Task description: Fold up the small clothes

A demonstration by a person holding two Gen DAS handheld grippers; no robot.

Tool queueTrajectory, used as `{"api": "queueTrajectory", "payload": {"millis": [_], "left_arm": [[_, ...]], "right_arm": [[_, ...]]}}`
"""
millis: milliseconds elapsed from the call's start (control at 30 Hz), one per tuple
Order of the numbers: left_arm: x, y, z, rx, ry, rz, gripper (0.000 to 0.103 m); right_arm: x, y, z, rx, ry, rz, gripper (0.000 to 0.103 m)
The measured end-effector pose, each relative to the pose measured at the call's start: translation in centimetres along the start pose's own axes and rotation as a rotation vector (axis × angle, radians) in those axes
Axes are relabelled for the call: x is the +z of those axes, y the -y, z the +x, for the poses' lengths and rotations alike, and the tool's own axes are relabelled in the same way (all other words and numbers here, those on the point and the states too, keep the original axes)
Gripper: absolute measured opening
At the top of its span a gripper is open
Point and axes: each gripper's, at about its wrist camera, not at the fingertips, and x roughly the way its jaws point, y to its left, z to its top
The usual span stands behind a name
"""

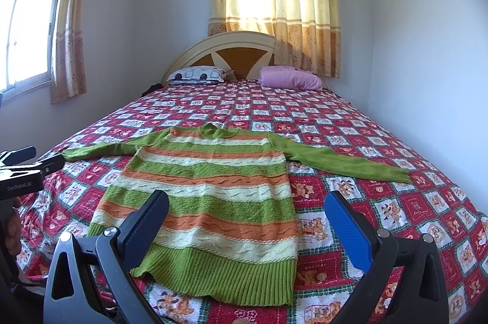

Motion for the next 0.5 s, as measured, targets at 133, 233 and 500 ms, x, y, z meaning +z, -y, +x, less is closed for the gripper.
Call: {"api": "queueTrajectory", "payload": {"millis": [133, 233, 500], "left_arm": [[0.1, 0.0, 1.2, 0.017, 0.008, 0.019, 0.103], [0.6, -0.1, 2.7, 0.025, -0.002, 0.028, 0.103], [2.3, 0.5, 7.2, 0.073, -0.007, 0.090, 0.103]], "right_arm": [[-0.1, 2.6, 2.3, -0.014, -0.049, 0.045, 0.102], [-0.1, 6.1, 4.5, -0.036, -0.107, 0.122, 0.102], [-0.1, 15.9, 9.6, -0.174, -0.204, 0.321, 0.102]]}}
